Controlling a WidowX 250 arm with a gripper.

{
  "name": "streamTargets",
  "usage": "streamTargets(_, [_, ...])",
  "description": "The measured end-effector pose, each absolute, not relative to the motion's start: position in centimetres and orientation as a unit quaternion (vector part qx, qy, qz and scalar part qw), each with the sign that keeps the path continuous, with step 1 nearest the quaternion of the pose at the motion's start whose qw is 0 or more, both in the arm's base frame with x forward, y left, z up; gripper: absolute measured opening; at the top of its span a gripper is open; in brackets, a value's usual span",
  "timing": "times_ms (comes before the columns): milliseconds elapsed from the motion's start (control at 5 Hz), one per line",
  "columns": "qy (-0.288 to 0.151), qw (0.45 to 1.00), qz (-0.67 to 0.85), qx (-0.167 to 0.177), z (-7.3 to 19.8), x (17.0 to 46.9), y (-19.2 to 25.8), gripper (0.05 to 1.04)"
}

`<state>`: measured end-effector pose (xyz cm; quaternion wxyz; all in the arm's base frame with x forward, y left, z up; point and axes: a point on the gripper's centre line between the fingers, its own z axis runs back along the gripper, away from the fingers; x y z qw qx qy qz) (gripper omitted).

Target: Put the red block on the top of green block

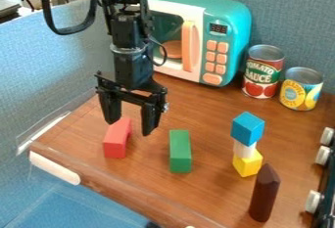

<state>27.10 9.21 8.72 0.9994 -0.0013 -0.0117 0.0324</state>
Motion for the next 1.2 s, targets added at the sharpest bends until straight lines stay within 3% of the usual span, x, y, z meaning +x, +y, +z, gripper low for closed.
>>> streamTargets(200, [0.004,0.999,0.033,-0.003,7.8,27.0,9.3,1.001])
streamTargets(400, [0.037,0.997,0.063,0.023,6.6,26.8,12.5,1.001])
streamTargets(800, [0.044,0.99,0.129,0.039,9.0,25.9,18.2,1.001])
streamTargets(1200, [0.046,0.984,0.17,0.001,6.4,27.0,18.1,1.001])
